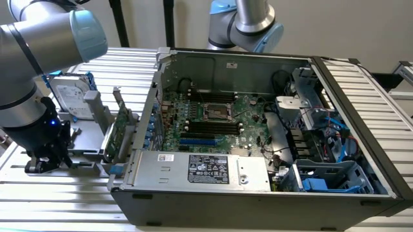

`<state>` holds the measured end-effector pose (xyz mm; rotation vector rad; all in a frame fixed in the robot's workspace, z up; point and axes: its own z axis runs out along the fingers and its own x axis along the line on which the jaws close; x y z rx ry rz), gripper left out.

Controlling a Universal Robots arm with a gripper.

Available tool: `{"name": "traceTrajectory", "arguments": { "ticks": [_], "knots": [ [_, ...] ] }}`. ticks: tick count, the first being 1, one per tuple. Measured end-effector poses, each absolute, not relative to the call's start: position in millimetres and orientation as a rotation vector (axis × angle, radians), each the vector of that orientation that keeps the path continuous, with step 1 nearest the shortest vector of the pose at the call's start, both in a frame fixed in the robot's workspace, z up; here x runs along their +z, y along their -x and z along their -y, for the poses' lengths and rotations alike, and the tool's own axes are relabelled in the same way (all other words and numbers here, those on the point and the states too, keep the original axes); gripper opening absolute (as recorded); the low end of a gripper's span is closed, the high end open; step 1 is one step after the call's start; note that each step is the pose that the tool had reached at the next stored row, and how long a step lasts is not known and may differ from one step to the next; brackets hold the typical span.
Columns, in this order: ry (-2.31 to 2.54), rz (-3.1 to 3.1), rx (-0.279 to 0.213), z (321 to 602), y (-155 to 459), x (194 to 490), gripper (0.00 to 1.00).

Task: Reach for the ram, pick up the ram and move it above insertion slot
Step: 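Pick up the ram and move it above insertion slot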

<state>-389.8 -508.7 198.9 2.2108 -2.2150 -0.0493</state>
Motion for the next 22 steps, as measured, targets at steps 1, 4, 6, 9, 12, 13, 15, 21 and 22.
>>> {"name": "traceTrajectory", "arguments": {
  "ticks": [1,4,6,9,12,13,15,21,22],
  "knots": [
    [-2.211,2.215,-0.049,509,390,199,0.16],
    [-2.211,2.215,-0.049,509,390,199,0.13],
    [-2.211,2.215,-0.049,509,390,199,0.13],
    [-2.211,2.215,-0.049,509,390,199,0.13],
    [-2.211,2.215,-0.050,509,390,200,0.13],
    [-2.210,2.214,-0.051,509,390,201,0.13],
    [-2.210,2.214,-0.052,509,389,203,0.13],
    [-2.209,2.213,-0.055,509,389,210,0.13],
    [-2.208,2.213,-0.055,509,389,211,0.13]
  ]
}}
